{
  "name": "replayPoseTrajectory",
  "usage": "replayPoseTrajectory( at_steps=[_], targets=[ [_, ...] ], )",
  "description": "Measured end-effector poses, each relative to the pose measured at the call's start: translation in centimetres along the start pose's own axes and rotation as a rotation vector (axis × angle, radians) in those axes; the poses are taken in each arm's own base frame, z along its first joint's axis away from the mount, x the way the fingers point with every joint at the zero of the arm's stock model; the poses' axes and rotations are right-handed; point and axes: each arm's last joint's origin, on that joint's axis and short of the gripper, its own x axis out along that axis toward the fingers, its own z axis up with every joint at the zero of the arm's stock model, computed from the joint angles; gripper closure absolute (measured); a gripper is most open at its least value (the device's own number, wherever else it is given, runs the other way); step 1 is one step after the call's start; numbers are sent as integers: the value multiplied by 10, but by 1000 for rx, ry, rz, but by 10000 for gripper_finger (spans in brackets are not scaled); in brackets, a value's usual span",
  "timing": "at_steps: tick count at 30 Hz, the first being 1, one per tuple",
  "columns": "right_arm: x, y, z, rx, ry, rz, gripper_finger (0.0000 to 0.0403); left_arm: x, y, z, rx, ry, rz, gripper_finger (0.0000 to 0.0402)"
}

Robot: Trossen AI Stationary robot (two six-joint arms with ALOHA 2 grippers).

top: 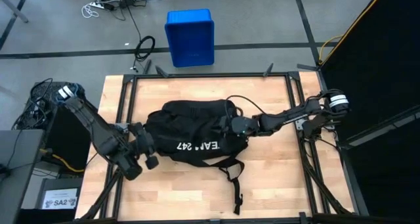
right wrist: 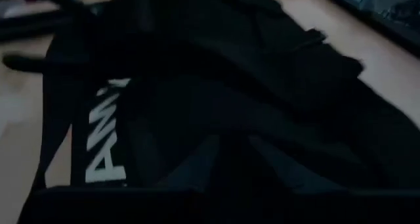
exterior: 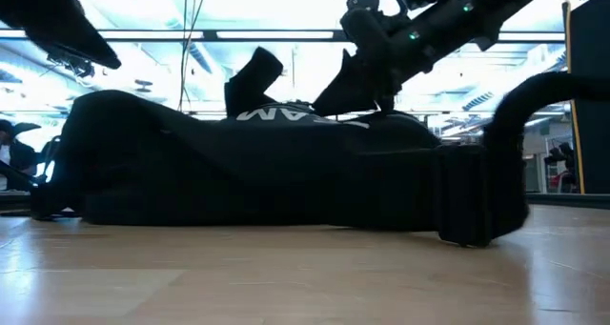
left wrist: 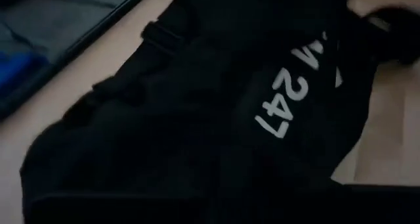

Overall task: Unpack backpack
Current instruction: Open the backpack

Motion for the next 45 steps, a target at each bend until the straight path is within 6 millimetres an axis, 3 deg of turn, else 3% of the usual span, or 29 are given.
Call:
replayPoseTrajectory(
  at_steps=[5,9,16,23,36,45],
  targets=[
    [4,-16,2,58,11,-59,365,1,19,-9,9,50,134,368],
    [7,-29,3,100,20,-96,375,2,21,-11,-21,48,177,376],
    [11,-48,7,97,5,-154,378,10,22,-18,42,-118,225,378],
    [12,-63,9,98,-9,-249,375,27,38,-39,80,-128,300,384],
    [13,-75,14,116,-61,-322,374,21,55,-29,122,-110,260,401],
    [13,-78,7,130,-48,-343,379,20,55,-27,98,-144,218,402]
  ],
)
